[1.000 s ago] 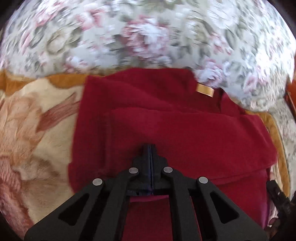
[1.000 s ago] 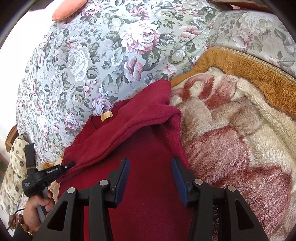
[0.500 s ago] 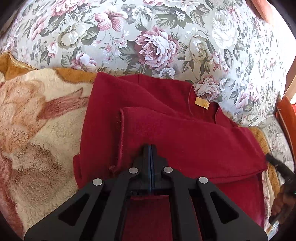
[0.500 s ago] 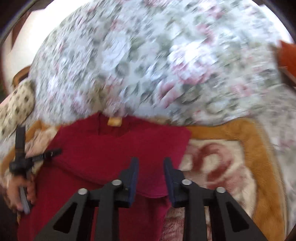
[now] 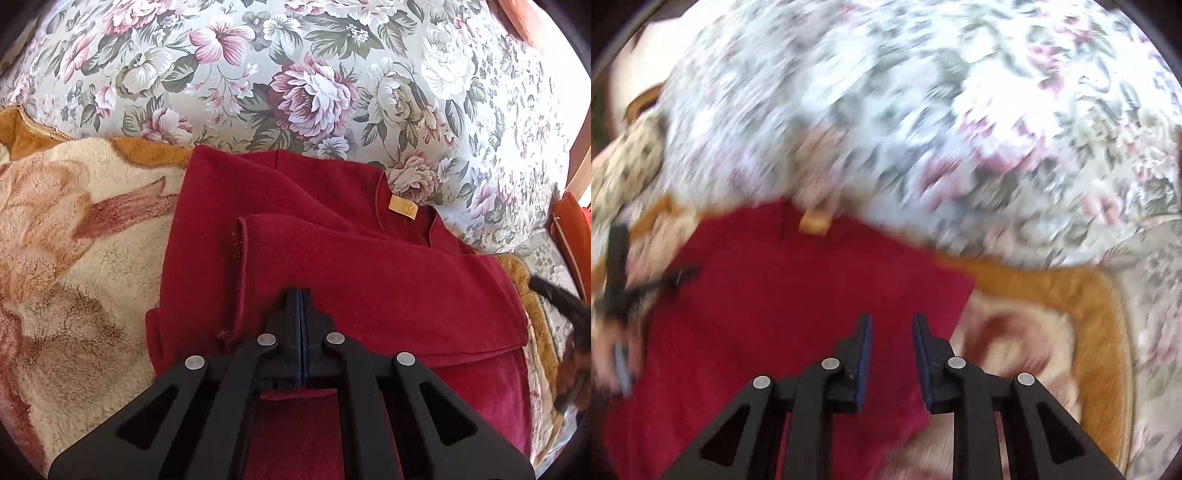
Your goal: Fold small clothes
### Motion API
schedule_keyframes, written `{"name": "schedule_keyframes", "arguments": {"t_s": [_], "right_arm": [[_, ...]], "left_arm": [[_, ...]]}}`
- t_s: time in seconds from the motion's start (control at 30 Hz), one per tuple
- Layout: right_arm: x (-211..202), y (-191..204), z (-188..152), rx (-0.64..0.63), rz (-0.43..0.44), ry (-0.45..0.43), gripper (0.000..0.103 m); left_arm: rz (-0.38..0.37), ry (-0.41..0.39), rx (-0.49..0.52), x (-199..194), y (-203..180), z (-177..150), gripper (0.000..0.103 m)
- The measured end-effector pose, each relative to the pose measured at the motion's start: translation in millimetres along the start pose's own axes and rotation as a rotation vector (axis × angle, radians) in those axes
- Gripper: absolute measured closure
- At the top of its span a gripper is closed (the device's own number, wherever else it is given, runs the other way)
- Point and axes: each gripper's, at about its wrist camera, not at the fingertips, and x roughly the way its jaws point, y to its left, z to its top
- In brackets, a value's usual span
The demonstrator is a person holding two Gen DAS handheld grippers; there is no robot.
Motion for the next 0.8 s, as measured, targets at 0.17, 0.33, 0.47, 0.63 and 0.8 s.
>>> {"name": "schedule_keyframes", "arguments": {"t_s": [0.17,0.33,0.47,0.63,0.8], "right_arm": [[72.4,-12.3,5.7,-0.010,-0.079,0.174,0.082],[76.2,-14.7,3.9,-0.020,-0.077,0.192,0.082],[62.3,-13.5,28.8,0.010,-0.092,0.171,0.081],[92.7,-3.5,32.7,0.050,-0.062,0.261,0.072],[90.6,-3.0,31.4,0.102,-0.117,0.281,0.067]], "left_arm": [[-0.010,0.000,-0.008,0.8,0.6,-0.7,0.100],[-0.017,-0.002,-0.013,1.2,1.6,-1.0,0.100],[-0.018,-0.002,-0.014,1.5,1.9,-1.2,0.100],[-0.025,-0.002,-0.019,1.7,2.9,-1.6,0.100],[-0.021,-0.003,-0.014,2.1,3.5,-2.1,0.100]]}}
